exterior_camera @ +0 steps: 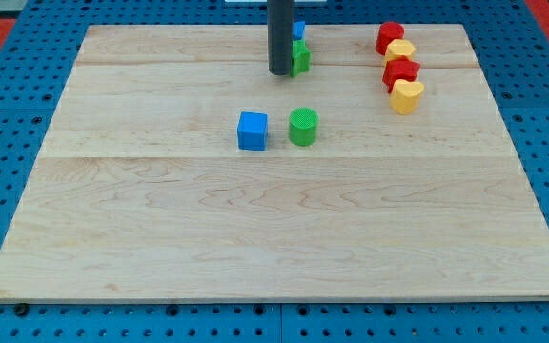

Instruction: Move the blue cube down to the green star

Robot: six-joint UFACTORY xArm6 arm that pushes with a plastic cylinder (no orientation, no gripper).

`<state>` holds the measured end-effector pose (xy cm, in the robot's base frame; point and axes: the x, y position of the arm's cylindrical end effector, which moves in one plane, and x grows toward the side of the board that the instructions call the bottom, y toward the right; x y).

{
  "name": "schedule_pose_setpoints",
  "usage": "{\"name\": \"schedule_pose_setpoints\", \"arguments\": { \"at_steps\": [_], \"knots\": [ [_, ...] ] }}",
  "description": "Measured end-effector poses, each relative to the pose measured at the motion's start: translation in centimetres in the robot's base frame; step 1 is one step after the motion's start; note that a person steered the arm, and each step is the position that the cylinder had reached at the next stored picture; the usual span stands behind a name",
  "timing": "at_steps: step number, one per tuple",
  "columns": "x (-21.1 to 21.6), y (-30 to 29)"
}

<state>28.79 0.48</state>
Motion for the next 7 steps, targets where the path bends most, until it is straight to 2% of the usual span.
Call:
{"name": "schedule_pose_setpoints", "arguments": {
  "at_steps": [2,5,7],
  "knots": [
    [4.3,0.0],
    [14.0,0.0],
    [14.9,-3.3]
  ]
}}
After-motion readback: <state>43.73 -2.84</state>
